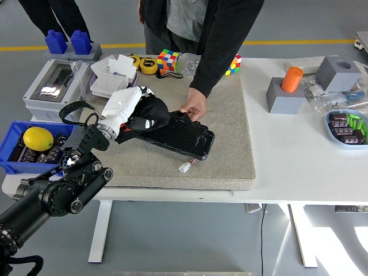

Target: Pick the rag up,wipe the panel,place it on the desk

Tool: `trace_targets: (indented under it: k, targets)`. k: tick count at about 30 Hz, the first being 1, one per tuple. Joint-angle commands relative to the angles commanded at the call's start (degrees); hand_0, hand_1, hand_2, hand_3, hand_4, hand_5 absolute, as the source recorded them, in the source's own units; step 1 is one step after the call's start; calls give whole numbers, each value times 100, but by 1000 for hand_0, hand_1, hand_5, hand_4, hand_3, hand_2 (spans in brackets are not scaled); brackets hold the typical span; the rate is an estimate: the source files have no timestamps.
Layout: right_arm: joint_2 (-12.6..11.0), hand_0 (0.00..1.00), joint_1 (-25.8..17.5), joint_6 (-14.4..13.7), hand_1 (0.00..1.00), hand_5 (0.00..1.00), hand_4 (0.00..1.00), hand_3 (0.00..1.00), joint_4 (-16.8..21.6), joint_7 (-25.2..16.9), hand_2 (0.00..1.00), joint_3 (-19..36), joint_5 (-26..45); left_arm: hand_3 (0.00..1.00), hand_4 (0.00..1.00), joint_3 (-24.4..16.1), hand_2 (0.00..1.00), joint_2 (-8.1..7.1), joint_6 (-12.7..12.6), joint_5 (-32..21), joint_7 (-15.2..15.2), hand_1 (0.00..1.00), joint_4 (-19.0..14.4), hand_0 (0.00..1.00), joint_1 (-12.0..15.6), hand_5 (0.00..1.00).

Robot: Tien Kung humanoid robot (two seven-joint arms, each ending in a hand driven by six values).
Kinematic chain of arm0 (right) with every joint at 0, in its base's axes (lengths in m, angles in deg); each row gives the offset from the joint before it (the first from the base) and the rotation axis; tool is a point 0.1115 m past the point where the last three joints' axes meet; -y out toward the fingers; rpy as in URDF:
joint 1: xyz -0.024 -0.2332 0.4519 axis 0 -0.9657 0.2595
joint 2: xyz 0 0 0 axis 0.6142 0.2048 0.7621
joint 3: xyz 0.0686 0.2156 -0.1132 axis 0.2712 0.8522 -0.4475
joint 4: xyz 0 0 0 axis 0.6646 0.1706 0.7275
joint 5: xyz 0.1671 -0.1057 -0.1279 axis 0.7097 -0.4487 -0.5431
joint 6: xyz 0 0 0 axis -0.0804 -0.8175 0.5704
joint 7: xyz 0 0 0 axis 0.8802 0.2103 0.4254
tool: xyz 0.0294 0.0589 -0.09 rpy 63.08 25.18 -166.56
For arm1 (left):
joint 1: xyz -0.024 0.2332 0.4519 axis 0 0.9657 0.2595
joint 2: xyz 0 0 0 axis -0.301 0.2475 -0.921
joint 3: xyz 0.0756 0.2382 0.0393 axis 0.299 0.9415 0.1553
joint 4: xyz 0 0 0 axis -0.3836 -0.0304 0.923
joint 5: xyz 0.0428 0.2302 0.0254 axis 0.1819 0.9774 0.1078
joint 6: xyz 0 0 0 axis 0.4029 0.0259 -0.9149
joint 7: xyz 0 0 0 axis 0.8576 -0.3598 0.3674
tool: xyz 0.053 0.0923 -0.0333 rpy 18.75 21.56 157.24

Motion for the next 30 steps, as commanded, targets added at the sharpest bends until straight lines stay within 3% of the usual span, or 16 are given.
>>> trace_targets:
  k: [5, 13, 21, 30]
  targets:
    - [0, 595, -15, 0, 604, 363, 907, 532, -3, 0, 539, 25, -13, 558, 746, -374, 441, -63, 5, 100, 1, 323, 94, 237, 0, 2]
    - [9, 592, -5, 3, 604, 363, 906, 533, 7, -5, 539, 7, 2, 558, 746, -385, 441, -79, 23, 99, -7, 323, 191, 237, 58, 2]
    - [3, 591, 0, 2, 604, 362, 906, 533, 5, -6, 539, 28, -3, 558, 746, -152, 441, -55, 39, 3, -30, 322, 119, 236, 66, 2]
    - [-1, 592, -10, 2, 604, 362, 906, 533, 10, -11, 538, 33, -11, 558, 745, 386, 441, 14, 47, -224, -72, 322, -283, 236, 126, 2]
